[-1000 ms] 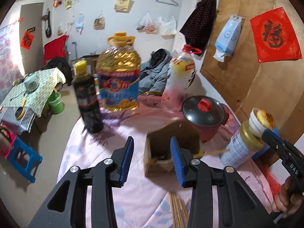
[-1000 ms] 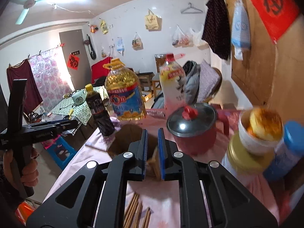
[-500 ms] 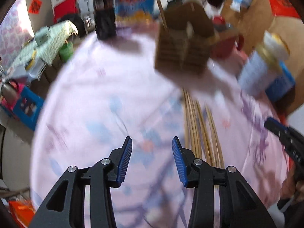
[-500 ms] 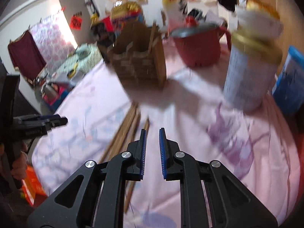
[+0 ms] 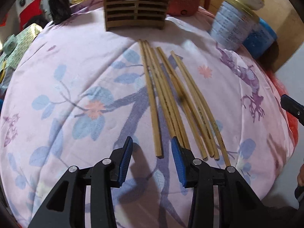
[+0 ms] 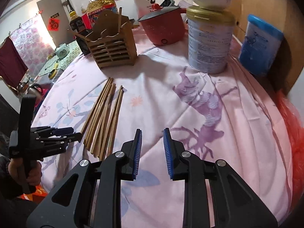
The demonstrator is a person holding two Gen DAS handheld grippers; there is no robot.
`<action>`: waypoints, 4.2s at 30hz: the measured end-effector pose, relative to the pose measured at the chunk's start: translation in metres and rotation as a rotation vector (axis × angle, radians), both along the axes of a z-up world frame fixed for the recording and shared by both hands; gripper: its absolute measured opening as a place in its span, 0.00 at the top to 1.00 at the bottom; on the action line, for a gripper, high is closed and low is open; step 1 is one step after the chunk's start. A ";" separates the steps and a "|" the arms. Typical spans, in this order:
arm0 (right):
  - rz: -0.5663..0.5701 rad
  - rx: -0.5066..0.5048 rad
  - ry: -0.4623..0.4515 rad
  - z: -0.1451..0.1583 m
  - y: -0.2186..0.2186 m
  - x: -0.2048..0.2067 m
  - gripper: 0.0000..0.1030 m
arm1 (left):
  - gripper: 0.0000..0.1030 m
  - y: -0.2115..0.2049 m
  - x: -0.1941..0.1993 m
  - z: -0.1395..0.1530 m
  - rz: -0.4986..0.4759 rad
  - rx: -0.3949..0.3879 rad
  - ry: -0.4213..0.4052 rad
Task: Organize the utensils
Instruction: 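Move both open grippers back down to the remaining chopsticks, then close the left gripper on a chopstick while the right gripper grasps another chopstick, then carry the left gripper's chopstick to the holder while the right gripper carries its chopstick there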
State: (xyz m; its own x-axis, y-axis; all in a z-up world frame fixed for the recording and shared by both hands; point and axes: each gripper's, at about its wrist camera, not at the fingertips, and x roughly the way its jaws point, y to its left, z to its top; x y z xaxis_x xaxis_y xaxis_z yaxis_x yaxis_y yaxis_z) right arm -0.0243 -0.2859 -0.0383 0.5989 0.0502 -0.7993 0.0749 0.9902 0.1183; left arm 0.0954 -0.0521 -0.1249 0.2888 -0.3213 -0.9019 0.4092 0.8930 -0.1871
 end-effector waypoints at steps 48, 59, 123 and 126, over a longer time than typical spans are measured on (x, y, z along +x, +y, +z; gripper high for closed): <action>0.201 0.060 0.143 -0.084 0.070 -0.001 0.93 | 0.93 0.082 -0.026 -0.004 0.125 0.060 -0.061; 0.150 -0.019 0.021 -0.046 0.060 -0.003 0.94 | 0.94 0.086 -0.023 0.024 0.131 0.040 -0.098; 0.175 0.026 -0.458 0.154 0.052 0.045 0.94 | 0.94 0.030 0.058 0.251 0.056 -0.170 -0.456; 0.189 0.029 -0.496 0.172 0.053 0.067 0.94 | 0.94 0.020 0.083 0.276 0.057 -0.187 -0.513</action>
